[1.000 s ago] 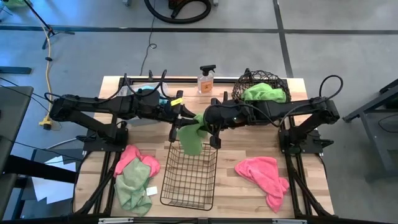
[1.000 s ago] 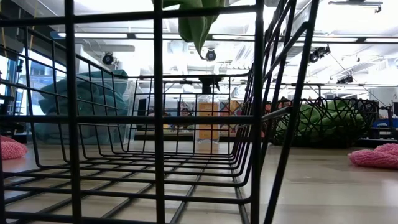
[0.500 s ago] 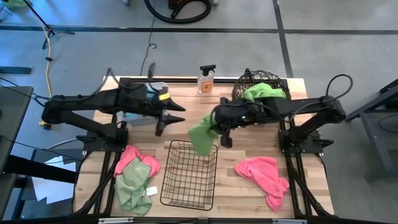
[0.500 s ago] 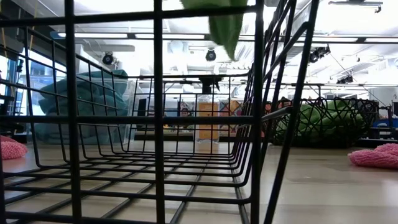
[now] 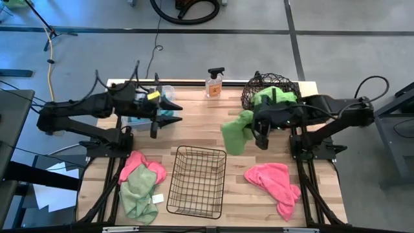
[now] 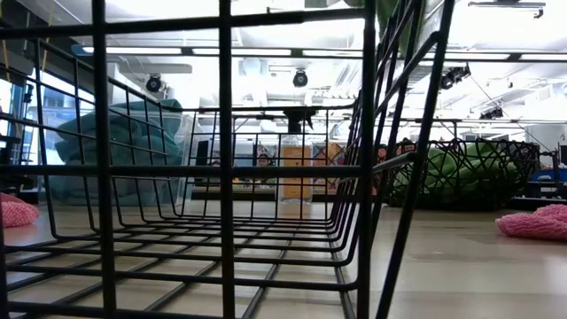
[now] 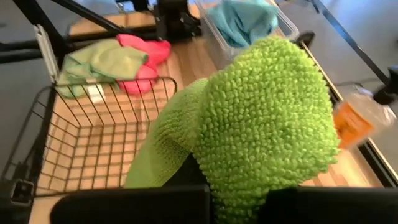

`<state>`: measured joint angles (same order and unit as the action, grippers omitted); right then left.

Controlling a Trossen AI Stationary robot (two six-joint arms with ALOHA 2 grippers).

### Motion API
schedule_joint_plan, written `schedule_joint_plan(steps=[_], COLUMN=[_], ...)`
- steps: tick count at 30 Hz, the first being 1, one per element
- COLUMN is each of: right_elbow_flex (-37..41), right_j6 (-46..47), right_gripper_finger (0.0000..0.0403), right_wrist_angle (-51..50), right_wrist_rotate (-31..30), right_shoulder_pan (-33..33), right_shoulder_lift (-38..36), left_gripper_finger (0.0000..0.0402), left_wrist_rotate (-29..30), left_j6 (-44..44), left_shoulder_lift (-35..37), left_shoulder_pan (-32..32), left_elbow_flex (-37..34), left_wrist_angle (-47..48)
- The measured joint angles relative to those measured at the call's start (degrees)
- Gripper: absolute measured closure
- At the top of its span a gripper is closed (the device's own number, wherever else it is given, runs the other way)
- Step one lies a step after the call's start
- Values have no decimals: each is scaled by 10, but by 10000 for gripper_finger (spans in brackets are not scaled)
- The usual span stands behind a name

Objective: Sort microfiber towel by color & place in baskets

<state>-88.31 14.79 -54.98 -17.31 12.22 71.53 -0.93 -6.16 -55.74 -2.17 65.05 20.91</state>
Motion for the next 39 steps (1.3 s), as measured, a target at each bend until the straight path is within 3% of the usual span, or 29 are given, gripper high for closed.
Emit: schedule_joint_plan(steps=[7, 13, 18, 22, 27, 33, 36, 39], right_elbow_flex=[63, 161, 199, 191, 174, 151, 151, 151], right_j6=[74, 97, 65, -24, -133, -135, -77, -6], right_gripper_finger=[398, 398, 398, 398, 398, 398, 398, 398], right_wrist_angle=[-6, 83, 172, 244, 325, 233, 161, 113], right_wrist_rotate=[-73, -103, -114, -158, -223, -292, -284, -218], right_shoulder_pan=[61, 83, 72, 52, -1, -109, -187, -276], right_shoulder_lift=[-45, -101, -137, -154, -172, -172, -168, -160], left_gripper_finger=[222, 222, 222, 222, 222, 222, 222, 222], left_wrist_rotate=[-16, -23, -13, -9, -9, -8, -8, -8], left_j6=[-72, -83, -61, -57, -58, -72, -73, -73], left_shoulder_lift=[2, 7, 18, 24, 24, 24, 24, 24], left_shoulder_pan=[0, 0, 0, 0, 0, 0, 0, 0], left_elbow_flex=[-122, -135, -135, -135, -135, -135, -135, -135], left_wrist_angle=[-160, -215, -256, -255, -255, -254, -254, -254])
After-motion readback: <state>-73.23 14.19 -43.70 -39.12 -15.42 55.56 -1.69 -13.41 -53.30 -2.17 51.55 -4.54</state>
